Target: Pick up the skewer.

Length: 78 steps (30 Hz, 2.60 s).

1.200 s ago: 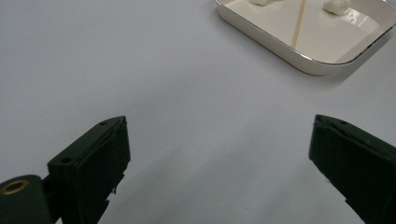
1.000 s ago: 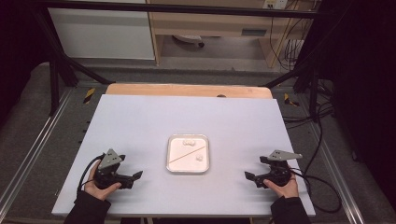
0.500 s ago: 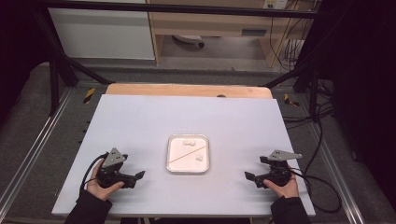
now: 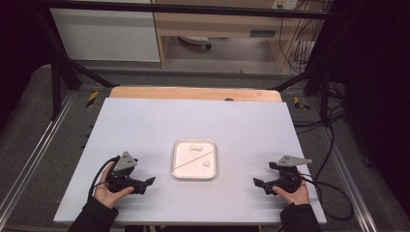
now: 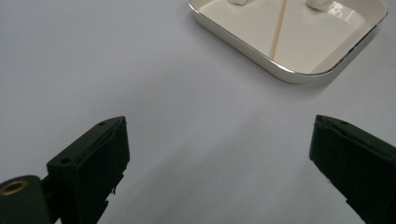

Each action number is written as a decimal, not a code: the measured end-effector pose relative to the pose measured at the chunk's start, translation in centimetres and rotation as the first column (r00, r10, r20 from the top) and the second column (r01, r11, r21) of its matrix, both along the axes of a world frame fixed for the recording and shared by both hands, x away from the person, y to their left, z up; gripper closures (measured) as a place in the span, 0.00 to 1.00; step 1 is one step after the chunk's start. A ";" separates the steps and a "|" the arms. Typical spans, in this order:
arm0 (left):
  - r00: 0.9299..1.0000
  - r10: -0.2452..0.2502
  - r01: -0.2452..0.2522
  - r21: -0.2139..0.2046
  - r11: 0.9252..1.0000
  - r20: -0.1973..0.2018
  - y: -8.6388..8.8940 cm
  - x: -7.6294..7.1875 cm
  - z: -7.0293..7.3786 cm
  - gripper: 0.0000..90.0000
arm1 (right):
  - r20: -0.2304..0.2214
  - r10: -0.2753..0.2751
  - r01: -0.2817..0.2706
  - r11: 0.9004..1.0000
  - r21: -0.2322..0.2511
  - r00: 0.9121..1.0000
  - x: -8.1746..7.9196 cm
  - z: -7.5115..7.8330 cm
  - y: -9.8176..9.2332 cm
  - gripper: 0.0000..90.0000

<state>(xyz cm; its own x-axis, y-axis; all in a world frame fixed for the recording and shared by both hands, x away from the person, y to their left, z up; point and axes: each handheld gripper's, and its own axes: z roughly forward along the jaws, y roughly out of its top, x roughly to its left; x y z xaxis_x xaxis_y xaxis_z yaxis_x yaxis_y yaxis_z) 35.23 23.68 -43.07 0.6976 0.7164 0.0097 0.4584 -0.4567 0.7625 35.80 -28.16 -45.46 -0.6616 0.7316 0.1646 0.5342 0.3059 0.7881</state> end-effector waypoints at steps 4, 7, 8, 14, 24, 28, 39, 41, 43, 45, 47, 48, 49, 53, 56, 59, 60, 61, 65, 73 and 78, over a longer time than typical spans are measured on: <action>1.000 -0.010 0.010 0.003 1.000 -0.001 -0.5 0.2 0.4 0.05 | 0.001 -0.001 0.001 1.000 0.001 1.000 0.0 0.0 0.0 0.01; 1.000 -0.018 0.018 0.006 1.000 0.003 -0.9 0.3 0.7 0.05 | 0.000 0.000 0.000 1.000 0.000 1.000 0.0 0.0 0.0 0.01; 1.000 -0.021 0.021 0.008 1.000 0.003 -1.1 0.3 0.8 0.05 | 0.000 0.000 0.000 1.000 -0.002 1.000 0.0 0.0 0.0 0.01; 0.999 -0.042 0.042 0.024 0.999 0.004 -2.0 0.7 1.2 0.05 | -0.004 0.003 -0.003 1.000 -0.004 1.000 0.0 0.0 0.1 0.01; 0.996 -0.091 0.090 0.058 0.994 0.006 -4.4 1.6 1.8 0.05 | 0.000 0.007 -0.007 1.000 -0.011 1.000 0.0 -0.1 0.1 0.01; 0.994 -0.105 0.105 0.067 0.992 0.007 -5.4 1.9 2.0 0.05 | -0.002 0.008 -0.008 1.000 -0.012 1.000 0.0 -0.1 0.2 0.01; 0.991 -0.135 0.135 0.118 0.984 -0.009 -8.5 3.4 2.2 0.11 | -0.006 0.011 -0.011 1.000 -0.020 1.000 0.0 -0.2 0.2 0.01; 0.991 -0.136 0.137 0.127 0.982 -0.015 -9.1 3.7 2.2 0.12 | -0.005 0.010 -0.010 1.000 -0.019 1.000 0.0 -0.2 0.2 0.01; 0.991 -0.134 0.135 0.127 0.983 -0.020 -9.6 4.0 2.1 0.15 | -0.004 0.009 -0.010 1.000 -0.019 1.000 0.0 -0.2 0.2 0.01; 0.991 -0.131 0.133 0.133 0.982 -0.023 -10.1 4.3 2.0 0.18 | -0.003 0.010 -0.010 1.000 -0.019 1.000 0.0 -0.2 0.2 0.01; 0.991 -0.130 0.133 0.125 0.983 -0.030 -10.5 4.6 1.8 0.22 | -0.001 0.011 -0.011 1.000 -0.018 1.000 0.0 -0.2 0.2 0.01; 0.991 -0.132 0.135 0.119 0.984 -0.037 -10.7 4.7 1.7 0.24 | -0.002 0.009 -0.009 1.000 -0.019 1.000 0.0 -0.2 0.2 0.01; 0.991 -0.130 0.134 0.122 0.984 -0.038 -10.8 4.9 1.6 0.28 | -0.003 0.010 -0.010 1.000 -0.017 1.000 0.0 -0.2 0.2 0.01; 0.990 -0.126 0.133 0.129 0.983 -0.064 -11.5 5.5 1.3 0.36 | -0.003 0.010 -0.010 1.000 -0.020 1.000 0.0 -0.2 0.2 0.01; 0.989 -0.126 0.135 0.128 0.982 -0.074 -12.1 5.9 1.1 0.42 | -0.009 0.010 -0.010 1.000 -0.020 1.000 0.0 -0.2 0.2 0.01; 0.989 -0.124 0.134 0.136 0.982 -0.077 -12.6 6.2 0.8 0.51 | -0.006 0.012 -0.012 1.000 -0.019 1.000 0.0 -0.2 0.2 0.01; 0.989 -0.126 0.136 0.141 0.981 -0.075 -12.7 6.3 0.7 0.54 | -0.005 0.011 -0.012 1.000 -0.020 1.000 0.0 -0.2 0.2 0.01; 0.989 -0.128 0.139 0.147 0.979 -0.079 -12.8 6.4 0.6 0.56 | -0.004 0.010 -0.010 1.000 -0.019 1.000 0.0 -0.2 0.2 0.01; 0.986 -0.140 0.154 0.162 0.975 -0.094 -13.0 6.5 0.1 0.66 | -0.005 0.012 -0.012 1.000 -0.020 1.000 0.0 -0.2 0.2 0.01; 0.982 -0.149 0.167 0.169 0.971 -0.116 -12.8 6.9 -0.3 0.84 | -0.004 0.013 -0.013 1.000 -0.020 1.000 0.0 -0.2 0.2 0.01; 0.978 -0.163 0.182 0.159 0.970 -0.128 -13.0 6.8 -0.5 0.90 | -0.005 0.012 -0.012 1.000 -0.016 1.000 0.0 -0.2 0.2 0.01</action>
<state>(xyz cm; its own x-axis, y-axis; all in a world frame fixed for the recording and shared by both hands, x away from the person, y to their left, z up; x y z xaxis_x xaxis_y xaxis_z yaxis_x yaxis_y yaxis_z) 42.06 10.69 -43.54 0.8140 0.5798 0.0346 0.4399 -0.6544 0.6151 35.82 -27.93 -45.63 -0.6696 0.7261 0.1558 0.5343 0.3253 0.7802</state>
